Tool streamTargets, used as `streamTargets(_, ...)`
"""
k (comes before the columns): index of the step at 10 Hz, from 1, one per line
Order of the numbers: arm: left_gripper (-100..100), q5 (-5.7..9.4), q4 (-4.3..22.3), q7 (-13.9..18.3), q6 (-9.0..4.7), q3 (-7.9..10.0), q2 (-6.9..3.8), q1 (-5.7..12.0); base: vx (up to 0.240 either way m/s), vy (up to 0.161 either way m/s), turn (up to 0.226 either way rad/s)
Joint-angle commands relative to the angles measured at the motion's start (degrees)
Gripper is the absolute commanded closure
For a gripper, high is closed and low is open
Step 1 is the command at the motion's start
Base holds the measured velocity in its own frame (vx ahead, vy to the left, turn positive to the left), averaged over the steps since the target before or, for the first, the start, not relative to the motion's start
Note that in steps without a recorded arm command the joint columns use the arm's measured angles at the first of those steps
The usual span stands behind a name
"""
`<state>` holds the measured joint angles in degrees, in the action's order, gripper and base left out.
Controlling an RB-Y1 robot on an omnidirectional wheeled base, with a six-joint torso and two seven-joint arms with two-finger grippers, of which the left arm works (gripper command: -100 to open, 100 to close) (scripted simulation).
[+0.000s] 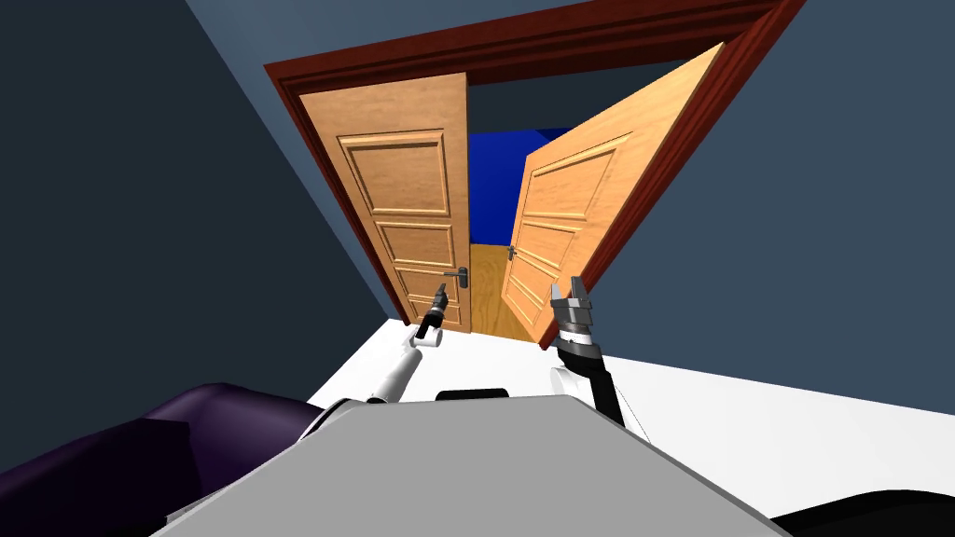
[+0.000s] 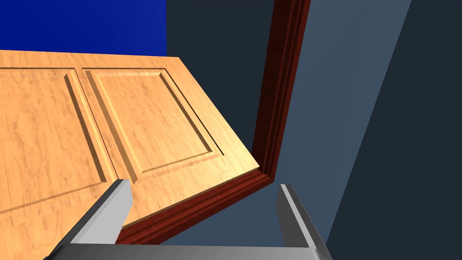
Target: Push the door open
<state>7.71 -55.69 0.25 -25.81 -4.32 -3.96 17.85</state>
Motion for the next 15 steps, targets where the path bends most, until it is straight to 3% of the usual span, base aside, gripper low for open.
streamTargets(1, -100, 0.34, 2.8, 0.2, -0.18, -0.28, 0.0, 1.44, 0.074, 0.054, -0.033)
streamTargets(7, -100, 1.54, 12.4, 0.4, -0.13, -1.19, 0.65, 6.85, 0.085, 0.055, -0.031)
streamTargets(11, -100, 2.04, 16.5, 0.5, -0.11, -1.56, 1.03, 9.1, 0.072, 0.042, -0.02)
streamTargets(15, -100, 2.08, 16.5, 0.5, -0.4, -1.17, 0.32, 9.05, 0.119, -0.004, -0.019)
